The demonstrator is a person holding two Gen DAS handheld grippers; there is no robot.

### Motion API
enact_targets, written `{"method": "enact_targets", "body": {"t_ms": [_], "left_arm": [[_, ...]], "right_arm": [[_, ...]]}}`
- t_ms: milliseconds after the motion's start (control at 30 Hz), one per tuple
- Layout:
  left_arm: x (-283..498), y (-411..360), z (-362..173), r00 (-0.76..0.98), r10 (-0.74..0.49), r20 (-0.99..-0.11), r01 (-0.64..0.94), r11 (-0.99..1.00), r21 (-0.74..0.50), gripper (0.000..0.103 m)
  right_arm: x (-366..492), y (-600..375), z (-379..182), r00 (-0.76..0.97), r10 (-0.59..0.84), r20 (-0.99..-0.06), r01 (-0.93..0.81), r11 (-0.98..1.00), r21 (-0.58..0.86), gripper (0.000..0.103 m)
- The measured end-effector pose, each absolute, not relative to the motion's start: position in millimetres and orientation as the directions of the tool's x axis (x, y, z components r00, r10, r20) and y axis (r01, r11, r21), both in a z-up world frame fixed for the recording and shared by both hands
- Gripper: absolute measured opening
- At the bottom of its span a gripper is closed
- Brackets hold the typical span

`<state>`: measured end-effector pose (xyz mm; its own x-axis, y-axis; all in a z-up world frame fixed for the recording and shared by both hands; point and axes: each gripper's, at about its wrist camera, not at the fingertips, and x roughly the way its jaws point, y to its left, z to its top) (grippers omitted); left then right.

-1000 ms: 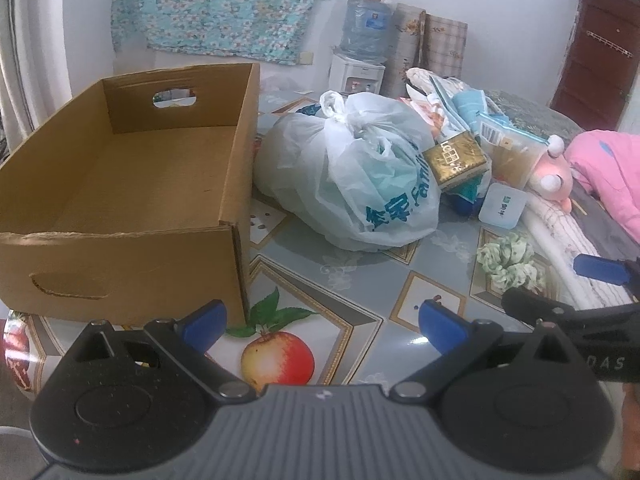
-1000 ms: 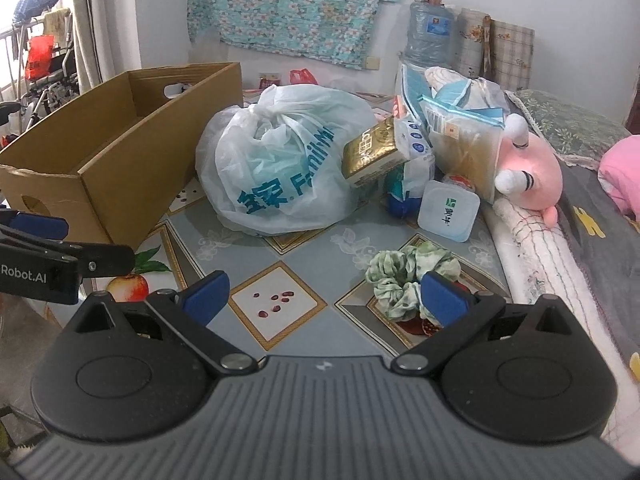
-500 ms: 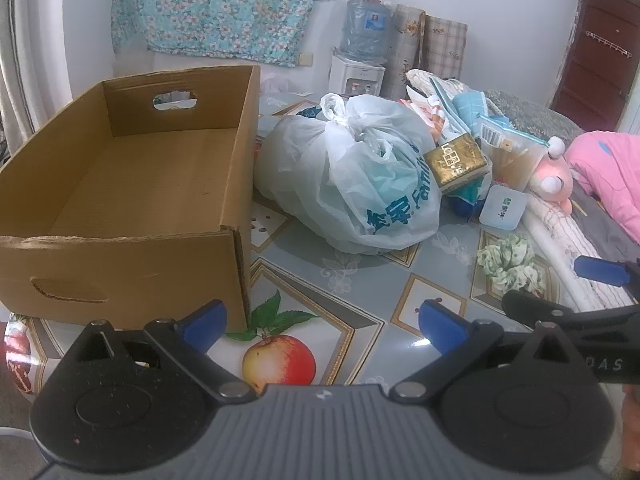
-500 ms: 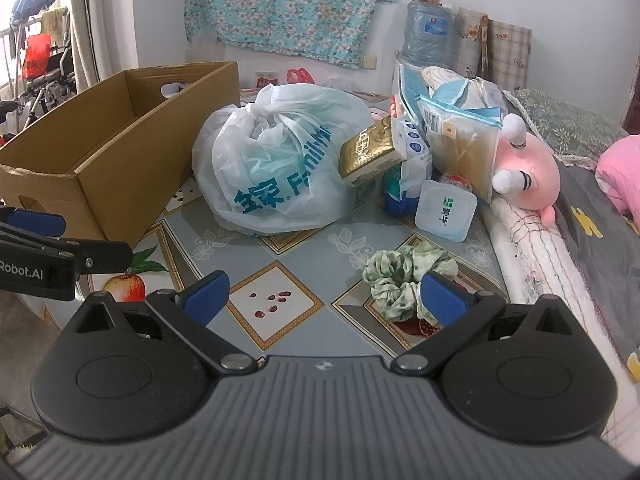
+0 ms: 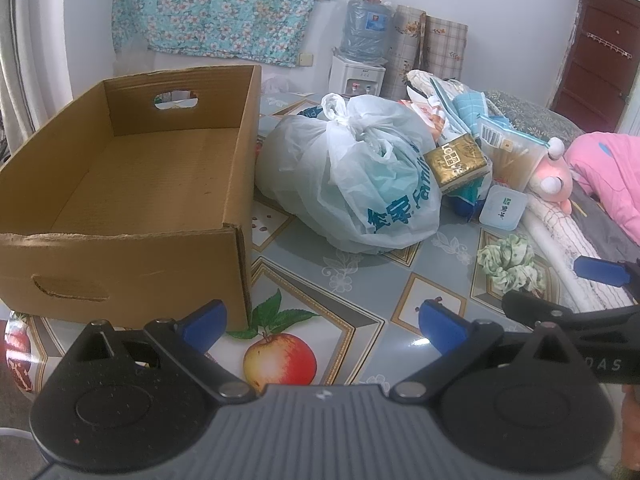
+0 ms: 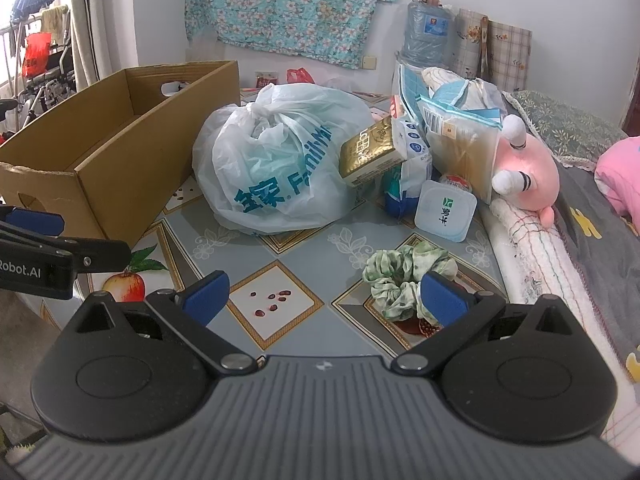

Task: Organize soft objects

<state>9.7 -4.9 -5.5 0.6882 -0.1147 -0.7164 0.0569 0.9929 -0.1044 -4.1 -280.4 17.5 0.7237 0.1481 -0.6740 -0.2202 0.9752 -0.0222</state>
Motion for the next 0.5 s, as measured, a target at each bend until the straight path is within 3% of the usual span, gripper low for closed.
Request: {"method": "enact_targets", "body": {"t_ms": [500], "left_arm": [[7.4,-1.8,-7.0,0.685,-0.114,-0.72,0.053,0.993,-0.107,0.103]], "right_arm": [[-3.3,-279.6,15.7,0.721,0.147,-0.677,-0.22,0.975,-0.022,0.102]]}}
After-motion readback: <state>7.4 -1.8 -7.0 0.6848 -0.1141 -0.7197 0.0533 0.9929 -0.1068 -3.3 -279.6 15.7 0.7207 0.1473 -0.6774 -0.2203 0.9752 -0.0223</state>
